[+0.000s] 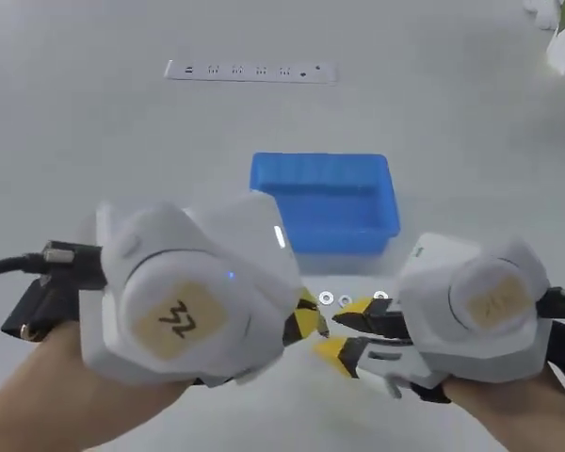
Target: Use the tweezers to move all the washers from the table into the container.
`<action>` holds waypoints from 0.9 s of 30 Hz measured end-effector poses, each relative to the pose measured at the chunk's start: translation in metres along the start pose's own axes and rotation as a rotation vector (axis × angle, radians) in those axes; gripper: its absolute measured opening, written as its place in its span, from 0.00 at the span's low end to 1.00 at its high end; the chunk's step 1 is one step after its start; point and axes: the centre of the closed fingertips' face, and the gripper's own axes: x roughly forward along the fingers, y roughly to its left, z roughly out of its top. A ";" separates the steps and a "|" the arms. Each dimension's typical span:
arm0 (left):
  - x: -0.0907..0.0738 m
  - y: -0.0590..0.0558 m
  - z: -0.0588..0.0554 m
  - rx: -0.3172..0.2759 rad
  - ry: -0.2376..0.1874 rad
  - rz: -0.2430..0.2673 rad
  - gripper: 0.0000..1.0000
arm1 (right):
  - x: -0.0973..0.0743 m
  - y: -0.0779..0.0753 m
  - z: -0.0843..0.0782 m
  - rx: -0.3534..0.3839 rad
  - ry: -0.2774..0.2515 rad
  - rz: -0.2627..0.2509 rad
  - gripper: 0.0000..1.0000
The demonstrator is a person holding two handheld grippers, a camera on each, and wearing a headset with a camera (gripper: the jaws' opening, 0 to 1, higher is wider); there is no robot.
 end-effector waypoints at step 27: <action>-0.009 0.023 -0.008 0.016 0.048 0.041 0.00 | 0.015 0.001 0.027 -0.028 -0.042 0.042 0.07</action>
